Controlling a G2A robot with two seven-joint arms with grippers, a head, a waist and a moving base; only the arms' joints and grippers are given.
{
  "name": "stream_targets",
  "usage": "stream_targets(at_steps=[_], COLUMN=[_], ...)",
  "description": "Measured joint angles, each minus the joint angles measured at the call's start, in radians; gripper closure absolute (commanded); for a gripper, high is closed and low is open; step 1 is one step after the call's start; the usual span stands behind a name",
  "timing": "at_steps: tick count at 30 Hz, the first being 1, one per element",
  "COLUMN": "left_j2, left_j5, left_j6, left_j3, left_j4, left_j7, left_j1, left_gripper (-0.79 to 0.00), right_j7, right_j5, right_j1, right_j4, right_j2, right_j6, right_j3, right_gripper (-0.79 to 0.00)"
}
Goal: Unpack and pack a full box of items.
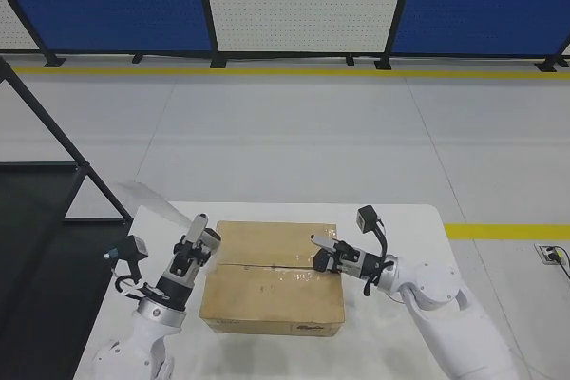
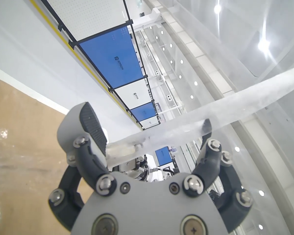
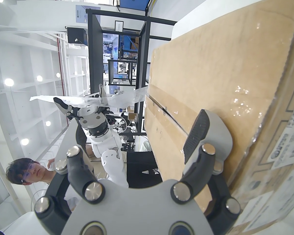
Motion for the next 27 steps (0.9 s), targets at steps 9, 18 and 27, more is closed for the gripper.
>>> stream_targets(at_steps=[9,18,27], left_j2=[0.001,0.000,-0.004], left_j5=[0.085,0.116,0.151], left_j6=[-0.036,-0.045,-0.038], left_j3=[0.018,0.032,0.059], left_j4=[-0.040,-0.051,-0.068], left_j7=[-0.061,-0.101,-0.123], left_j1=[0.029,0.026,-0.001], left_gripper=[-0.785,-0.785,-0.785], right_j7=[-0.008,-0.016,-0.018], right_j5=[0.009,0.014,0.013], right_j1=[0.008,0.009,0.004], right_j4=[0.016,0.028,0.026], right_j2=[-0.003,-0.003,-0.001], right_j6=[-0.001,-0.005,-0.005], right_j3=[-0.005,-0.001,0.004], right_gripper=[-0.785,-0.785,-0.785])
